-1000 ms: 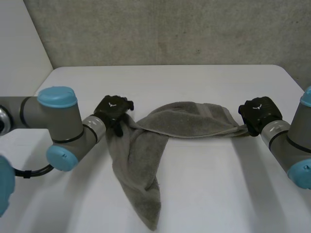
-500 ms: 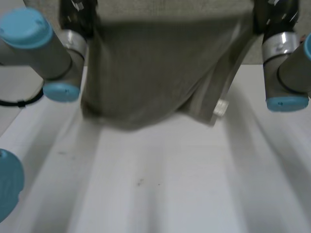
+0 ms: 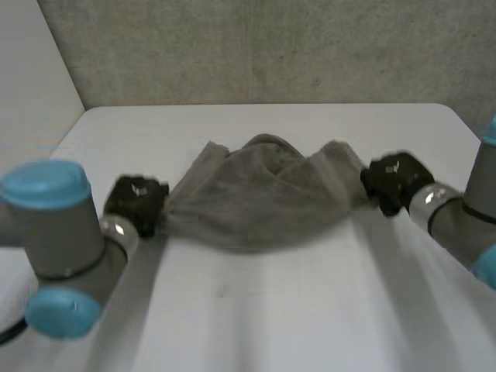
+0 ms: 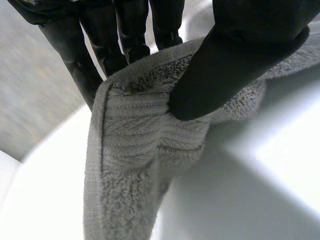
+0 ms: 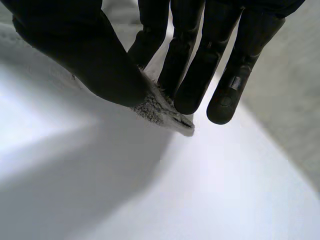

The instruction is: Fold the towel.

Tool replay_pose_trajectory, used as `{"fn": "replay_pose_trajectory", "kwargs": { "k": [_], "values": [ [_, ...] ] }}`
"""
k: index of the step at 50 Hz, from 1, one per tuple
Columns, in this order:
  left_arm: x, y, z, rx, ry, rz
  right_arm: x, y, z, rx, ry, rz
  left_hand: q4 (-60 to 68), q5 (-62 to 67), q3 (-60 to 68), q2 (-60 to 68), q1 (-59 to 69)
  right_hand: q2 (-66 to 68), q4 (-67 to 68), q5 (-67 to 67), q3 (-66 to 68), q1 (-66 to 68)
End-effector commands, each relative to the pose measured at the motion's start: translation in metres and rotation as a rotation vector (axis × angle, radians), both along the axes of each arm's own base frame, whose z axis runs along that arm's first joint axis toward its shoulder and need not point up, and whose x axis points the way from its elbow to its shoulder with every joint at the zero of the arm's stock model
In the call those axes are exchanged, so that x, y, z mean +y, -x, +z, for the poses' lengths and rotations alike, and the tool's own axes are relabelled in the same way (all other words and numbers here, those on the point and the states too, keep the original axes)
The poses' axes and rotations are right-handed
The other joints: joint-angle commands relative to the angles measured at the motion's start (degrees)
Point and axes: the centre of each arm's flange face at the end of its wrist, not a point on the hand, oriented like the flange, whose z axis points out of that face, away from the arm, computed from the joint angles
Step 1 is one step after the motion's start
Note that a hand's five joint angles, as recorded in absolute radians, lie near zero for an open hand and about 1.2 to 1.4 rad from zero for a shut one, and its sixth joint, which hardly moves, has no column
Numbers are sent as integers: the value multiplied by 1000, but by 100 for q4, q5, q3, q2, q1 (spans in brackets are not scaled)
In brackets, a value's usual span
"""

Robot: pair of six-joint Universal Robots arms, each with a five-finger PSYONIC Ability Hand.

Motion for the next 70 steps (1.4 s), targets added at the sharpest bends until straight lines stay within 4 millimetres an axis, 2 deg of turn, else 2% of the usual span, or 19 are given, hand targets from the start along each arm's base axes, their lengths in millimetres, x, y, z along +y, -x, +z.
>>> {"fn": "replay_pose_trajectory", "kwargs": {
  "k": [1,3,5,17,23,29,32,34,39,40,42,43,45,46,48,53,59,64,70],
  "values": [
    [30,-2,-33,-31,-55,-32,27,16,-23,47,-101,-15,865,1087,886,868,1237,1163,1148,1306,1173,78],
    [30,-3,-35,-25,-43,-30,27,19,-23,44,-78,-24,140,362,161,143,512,1163,1148,1306,1173,78],
    [25,-3,-36,-5,-1,-21,23,27,-22,35,-41,-51,-2221,-1999,-2200,-2218,-1849,1163,1148,1306,1173,78],
    [29,-8,-40,7,23,-16,7,42,-19,21,17,-118,-3039,-2817,-3018,-3036,-2667,1163,1148,1306,1173,78],
    [34,-16,-48,-10,-12,2,2,47,-17,-39,11,-171,-2872,-2650,-2851,-2868,-2500,1163,1148,1306,1173,78],
    [32,-28,-53,-21,-34,40,1,47,-13,-55,14,-178,1019,1241,1040,1022,1391,1163,1148,1306,1173,78],
    [33,-31,-50,-20,-30,47,2,46,-6,-51,35,-170,1029,1251,1050,1033,1402,1163,1148,1306,1173,78],
    [33,-31,-41,-8,-2,46,2,46,0,-48,51,-169,1029,1251,1050,1033,1402,1163,1148,1306,1173,78],
    [31,-29,31,36,217,29,12,46,49,-20,94,-148,1029,1251,1050,1033,1402,1163,1148,1306,1173,78],
    [31,-29,31,36,218,29,12,46,49,-20,94,-148,1029,1251,1050,1033,1402,1163,1148,1306,1173,78],
    [38,-24,80,62,345,-27,19,45,88,-24,136,-137,1029,1251,1050,1033,1402,1163,1148,1306,1173,78],
    [38,-24,81,63,346,-27,19,45,88,-24,136,-137,1029,1251,1050,1033,1402,1163,1148,1306,1173,78],
    [50,-22,122,84,406,-89,26,44,131,-38,205,-132,1029,1251,1050,1033,1402,1163,1148,1306,1173,78],
    [50,-22,123,84,407,-89,26,44,131,-38,206,-132,1029,1251,1050,1033,1402,1163,1148,1306,1173,78],
    [56,-23,143,95,426,-110,33,45,172,-56,290,-132,1029,1251,1050,1033,1402,1163,1148,1306,1173,78],
    [63,-26,186,89,406,-121,45,47,210,-69,370,-131,1029,1251,1050,1033,1402,1163,1148,1306,1173,78],
    [49,-23,186,73,366,-113,43,45,200,-45,307,-118,1029,1251,1050,1033,1402,1163,1148,1306,1173,78],
    [7,-18,134,15,210,-90,18,23,136,45,120,-61,1029,1251,1050,1033,1402,1163,1148,1306,1173,78],
    [-28,-14,83,-29,77,-73,-6,14,88,80,9,-39,1029,1251,1050,1033,1402,1163,1148,1306,1173,78]
  ]
}}
